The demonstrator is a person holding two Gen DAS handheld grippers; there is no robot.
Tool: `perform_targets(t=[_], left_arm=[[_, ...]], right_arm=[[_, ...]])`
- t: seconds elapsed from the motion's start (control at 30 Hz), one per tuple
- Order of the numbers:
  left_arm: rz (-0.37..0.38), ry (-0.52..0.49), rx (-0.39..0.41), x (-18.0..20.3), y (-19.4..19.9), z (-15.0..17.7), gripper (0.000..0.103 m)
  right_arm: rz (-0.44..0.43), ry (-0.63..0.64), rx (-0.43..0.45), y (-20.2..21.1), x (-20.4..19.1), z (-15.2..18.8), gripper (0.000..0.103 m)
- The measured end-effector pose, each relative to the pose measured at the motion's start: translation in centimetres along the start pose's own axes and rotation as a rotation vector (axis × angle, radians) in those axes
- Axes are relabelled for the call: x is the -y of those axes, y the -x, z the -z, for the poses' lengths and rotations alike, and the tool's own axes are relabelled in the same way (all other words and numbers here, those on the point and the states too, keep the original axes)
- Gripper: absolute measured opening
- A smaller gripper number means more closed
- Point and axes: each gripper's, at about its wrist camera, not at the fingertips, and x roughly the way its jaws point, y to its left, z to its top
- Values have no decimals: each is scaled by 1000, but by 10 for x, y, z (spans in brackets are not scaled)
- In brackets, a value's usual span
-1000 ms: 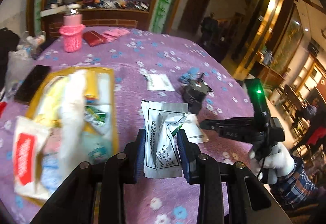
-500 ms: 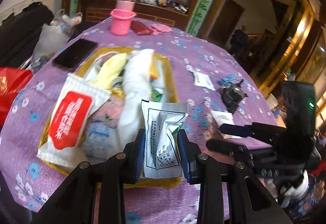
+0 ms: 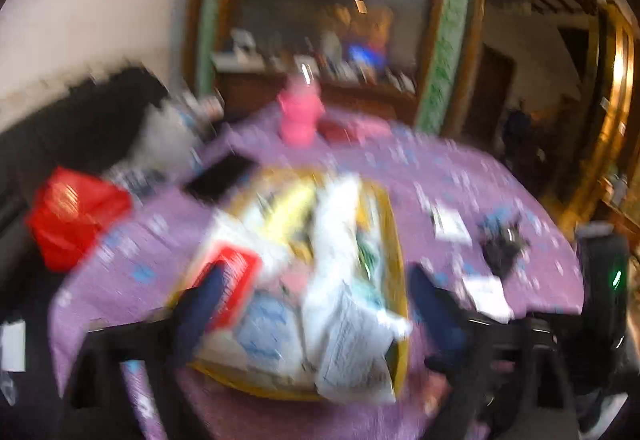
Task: Organize soft objects
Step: 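Carry both sachets into the tray while both grippers release them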
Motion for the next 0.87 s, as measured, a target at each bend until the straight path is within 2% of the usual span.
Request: perform_targets(t=[0.03,0.07,0.13,0.2,0.3,0.6,0.87], left_arm=[[-9,11,60,1,11,-2,103],[14,48,104,-2,21,-3,102],[90,142,130,-11,25,-3,102],[115,186,114,-16,21,-5,102],[85,226,80,-18,14,-1,102],[-195,133,75,-6,13,4,103],[-280,80,41,-2,13,9,103]], right_arm=[[4,2,6,1,-2,1,69],[8,3,13,2,-4,1,69],[19,13,31,4,-9,3,70],[43,36,47,6,-15,5,72],[82,74,62,8,-22,9,76],[117,134,69,5,-33,14,76],[155,163,81,7,-38,18,77]])
